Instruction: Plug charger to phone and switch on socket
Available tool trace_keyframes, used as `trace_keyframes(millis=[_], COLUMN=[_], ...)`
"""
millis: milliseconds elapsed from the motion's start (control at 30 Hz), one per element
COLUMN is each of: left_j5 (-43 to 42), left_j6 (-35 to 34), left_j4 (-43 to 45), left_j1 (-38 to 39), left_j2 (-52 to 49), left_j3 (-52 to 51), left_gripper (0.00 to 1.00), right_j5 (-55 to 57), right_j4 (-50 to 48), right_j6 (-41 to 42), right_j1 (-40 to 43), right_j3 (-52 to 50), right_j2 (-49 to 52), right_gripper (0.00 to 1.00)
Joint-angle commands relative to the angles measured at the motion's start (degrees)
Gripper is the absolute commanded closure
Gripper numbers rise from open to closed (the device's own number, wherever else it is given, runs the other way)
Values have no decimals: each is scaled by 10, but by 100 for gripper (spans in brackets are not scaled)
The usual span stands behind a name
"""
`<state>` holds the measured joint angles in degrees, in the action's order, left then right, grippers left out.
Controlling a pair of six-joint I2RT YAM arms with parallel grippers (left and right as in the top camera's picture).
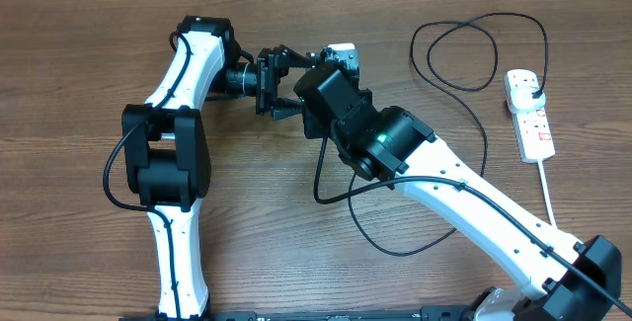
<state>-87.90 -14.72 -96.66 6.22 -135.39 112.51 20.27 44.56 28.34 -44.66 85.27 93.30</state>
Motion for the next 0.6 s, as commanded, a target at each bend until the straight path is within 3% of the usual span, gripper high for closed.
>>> trace_keyframes(millis=[0, 133, 200, 367, 467, 533, 567], left_j5=[-28, -28, -27, -27, -24, -14, -11], left_j6=[-8, -7, -7, -7, -7, -7, -7], left_j4=[-2, -2, -2, 36, 65, 79, 89], left_j1=[-5, -5, -5, -5, -5, -5, -5], left_j2=[32, 32, 32, 32, 32, 32, 32], left_j3=[13, 13, 13, 13, 13, 13, 13], left_gripper=[25, 23, 19, 2, 0, 0, 0], right_j5=[-4, -11, -10, 11, 61, 122, 130], right_j4=[-4, -4, -7, -23, -30, -36, -36], right_j6=[0, 5, 21, 99, 212, 397, 449], right_j1=[2, 1, 2, 2, 2, 2, 2], right_j3=[2, 2, 2, 3, 4, 4, 4], right_j2=[0, 0, 0, -1, -6, -20, -23], right_gripper=[80, 88, 96, 96, 96, 96, 96])
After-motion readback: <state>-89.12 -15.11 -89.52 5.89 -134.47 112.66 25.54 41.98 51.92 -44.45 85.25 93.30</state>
